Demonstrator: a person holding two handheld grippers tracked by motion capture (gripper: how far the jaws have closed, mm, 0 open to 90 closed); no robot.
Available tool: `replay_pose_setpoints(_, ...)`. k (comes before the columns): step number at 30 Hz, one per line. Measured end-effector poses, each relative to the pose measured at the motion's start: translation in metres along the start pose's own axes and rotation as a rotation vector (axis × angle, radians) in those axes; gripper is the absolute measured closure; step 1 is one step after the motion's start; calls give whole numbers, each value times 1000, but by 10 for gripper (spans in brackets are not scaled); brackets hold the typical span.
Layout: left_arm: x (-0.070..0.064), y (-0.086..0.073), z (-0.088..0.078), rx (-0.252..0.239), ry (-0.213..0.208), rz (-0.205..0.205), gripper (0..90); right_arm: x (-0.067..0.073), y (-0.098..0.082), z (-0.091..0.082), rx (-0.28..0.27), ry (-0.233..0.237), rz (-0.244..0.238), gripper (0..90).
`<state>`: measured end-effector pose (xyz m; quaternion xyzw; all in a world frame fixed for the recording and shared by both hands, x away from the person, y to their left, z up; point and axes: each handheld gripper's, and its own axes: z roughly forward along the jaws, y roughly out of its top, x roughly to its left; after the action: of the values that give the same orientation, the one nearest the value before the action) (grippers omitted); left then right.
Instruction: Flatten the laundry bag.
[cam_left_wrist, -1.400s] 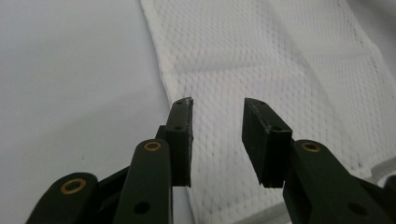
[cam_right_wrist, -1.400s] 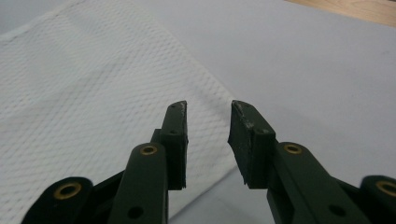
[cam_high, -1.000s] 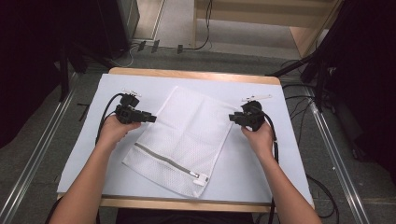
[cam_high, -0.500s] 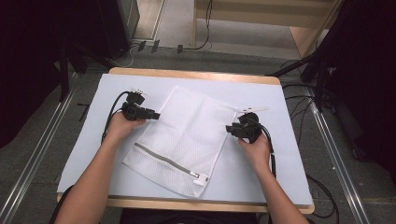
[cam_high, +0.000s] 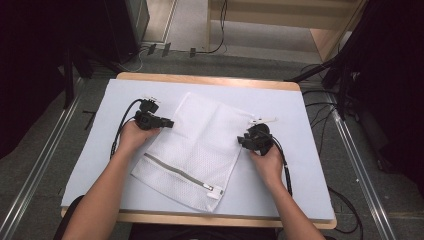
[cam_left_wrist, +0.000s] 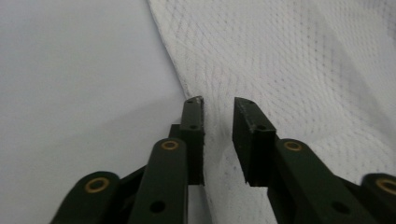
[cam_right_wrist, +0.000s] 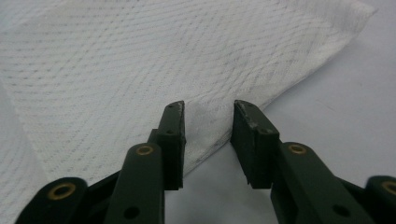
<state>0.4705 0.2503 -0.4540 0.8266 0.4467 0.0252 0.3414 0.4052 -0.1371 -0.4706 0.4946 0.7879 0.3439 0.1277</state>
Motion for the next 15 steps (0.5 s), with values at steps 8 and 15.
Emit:
replay_pose_setpoints(8, 0, 0, 1, 10, -5, -25, 900, 1, 1, 2, -2, 7, -33, 889)
replay_pose_setpoints(15, -2, -1, -8, -19, -43, -48, 900, -6, 7, 2, 21, 40, -7, 900)
